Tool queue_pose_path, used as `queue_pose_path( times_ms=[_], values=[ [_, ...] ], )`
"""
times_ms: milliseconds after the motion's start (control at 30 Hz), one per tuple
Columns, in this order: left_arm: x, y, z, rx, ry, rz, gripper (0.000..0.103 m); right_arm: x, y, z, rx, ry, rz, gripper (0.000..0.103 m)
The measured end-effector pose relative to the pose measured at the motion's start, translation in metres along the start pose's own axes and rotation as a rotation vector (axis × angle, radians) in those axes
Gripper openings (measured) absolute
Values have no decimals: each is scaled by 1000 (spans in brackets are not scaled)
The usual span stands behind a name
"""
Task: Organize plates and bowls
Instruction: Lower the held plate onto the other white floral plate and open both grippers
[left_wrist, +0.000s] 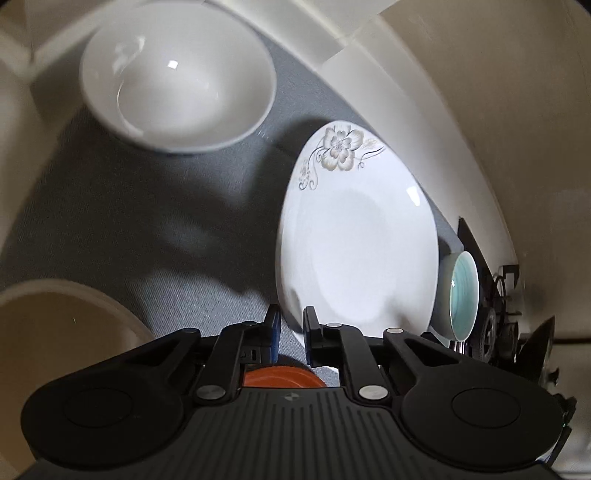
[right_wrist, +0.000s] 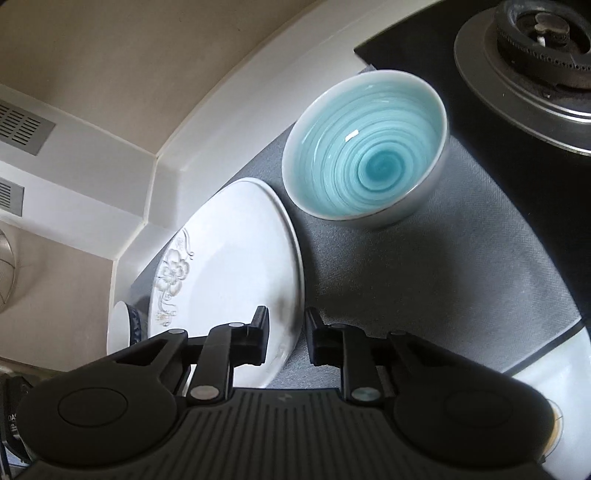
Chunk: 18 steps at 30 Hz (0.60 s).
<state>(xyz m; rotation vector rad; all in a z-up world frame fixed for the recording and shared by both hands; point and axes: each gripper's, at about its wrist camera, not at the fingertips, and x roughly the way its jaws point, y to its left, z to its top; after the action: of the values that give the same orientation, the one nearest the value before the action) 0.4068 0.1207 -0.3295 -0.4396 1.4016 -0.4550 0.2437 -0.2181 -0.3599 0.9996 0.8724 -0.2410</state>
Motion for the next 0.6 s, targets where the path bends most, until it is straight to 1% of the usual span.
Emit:
queue_pose_path(
  times_ms=[100,167,233,300,367,433,500,600],
  values=[
    [-7,-4,2,51,-41,23,13,-1,5,-3,-61,-3,-24,25],
    [-5,-6,5,69,-51,45,13,-1,6,-5,-82,-1,-26,23],
    [-1,-8,6,81,-51,54,13,1,8,-6,-104,1,-31,17],
    [4,-9,7,91,-48,70,14,4,10,-6,-121,0,-42,14],
    [9,-6,7,90,-45,62,15,7,10,-5,-129,-5,-41,14],
    [12,-7,6,86,-59,65,16,13,8,-3,-129,-10,-33,14],
    [16,-9,6,118,-78,79,22,15,7,-3,-134,-21,-32,14],
    [18,-2,8,90,-68,60,22,16,7,-3,-137,-30,-30,14]
  ],
)
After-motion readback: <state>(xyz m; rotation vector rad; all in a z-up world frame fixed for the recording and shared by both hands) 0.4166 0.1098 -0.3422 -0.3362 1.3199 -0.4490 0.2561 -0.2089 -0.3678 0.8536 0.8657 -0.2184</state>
